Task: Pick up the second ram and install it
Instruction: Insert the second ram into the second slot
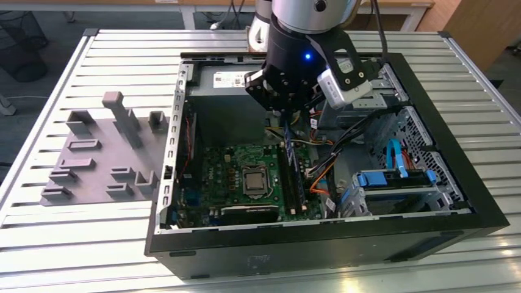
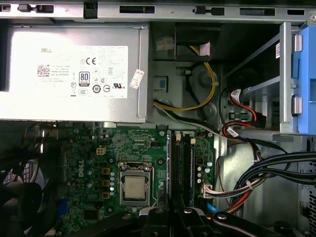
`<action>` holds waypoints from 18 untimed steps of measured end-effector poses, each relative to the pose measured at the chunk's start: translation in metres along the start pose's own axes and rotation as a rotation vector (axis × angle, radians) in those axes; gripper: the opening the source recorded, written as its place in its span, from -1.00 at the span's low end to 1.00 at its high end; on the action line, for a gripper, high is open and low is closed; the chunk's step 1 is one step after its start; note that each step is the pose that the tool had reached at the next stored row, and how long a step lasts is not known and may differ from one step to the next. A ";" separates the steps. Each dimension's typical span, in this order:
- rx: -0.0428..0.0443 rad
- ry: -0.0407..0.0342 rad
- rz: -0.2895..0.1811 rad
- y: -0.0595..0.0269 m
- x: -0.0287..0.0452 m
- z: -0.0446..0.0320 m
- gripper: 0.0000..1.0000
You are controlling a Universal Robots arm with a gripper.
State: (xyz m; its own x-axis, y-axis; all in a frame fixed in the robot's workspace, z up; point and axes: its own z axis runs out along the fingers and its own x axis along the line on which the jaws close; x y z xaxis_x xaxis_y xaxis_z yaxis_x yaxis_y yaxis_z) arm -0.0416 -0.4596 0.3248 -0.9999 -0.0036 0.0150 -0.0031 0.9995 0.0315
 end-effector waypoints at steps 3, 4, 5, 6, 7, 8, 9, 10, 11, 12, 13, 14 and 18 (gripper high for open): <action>0.0000 0.0000 0.000 0.0000 0.0000 0.0001 -0.73; 0.0000 0.0000 0.000 0.0000 0.0000 0.0002 -0.73; 0.0000 -0.0001 0.000 0.0000 0.0000 0.0002 -0.73; 0.0000 0.0000 0.000 0.0000 0.0000 0.0002 -0.73; 0.0001 0.0000 0.000 0.0000 0.0000 0.0002 -0.73; 0.0000 -0.0001 0.000 0.0000 0.0000 0.0002 -0.73; 0.0000 0.0000 0.000 0.0000 0.0000 0.0002 -0.73; 0.0000 0.0000 0.000 0.0000 0.0000 0.0002 -0.73; 0.0000 0.0000 0.000 -0.0001 -0.0001 0.0003 -0.73; -0.0001 -0.0001 0.000 -0.0001 -0.0006 0.0004 -0.73; -0.0001 0.0000 0.000 -0.0002 -0.0016 0.0005 -0.73; -0.0002 0.0000 0.000 -0.0002 -0.0029 0.0007 -0.73; 0.0001 0.0001 0.000 -0.0003 -0.0048 0.0014 -0.73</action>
State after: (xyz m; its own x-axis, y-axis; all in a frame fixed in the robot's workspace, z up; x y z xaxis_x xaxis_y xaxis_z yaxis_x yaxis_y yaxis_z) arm -0.0367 -0.4599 0.3233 -0.9999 -0.0036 0.0151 -0.0031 0.9995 0.0314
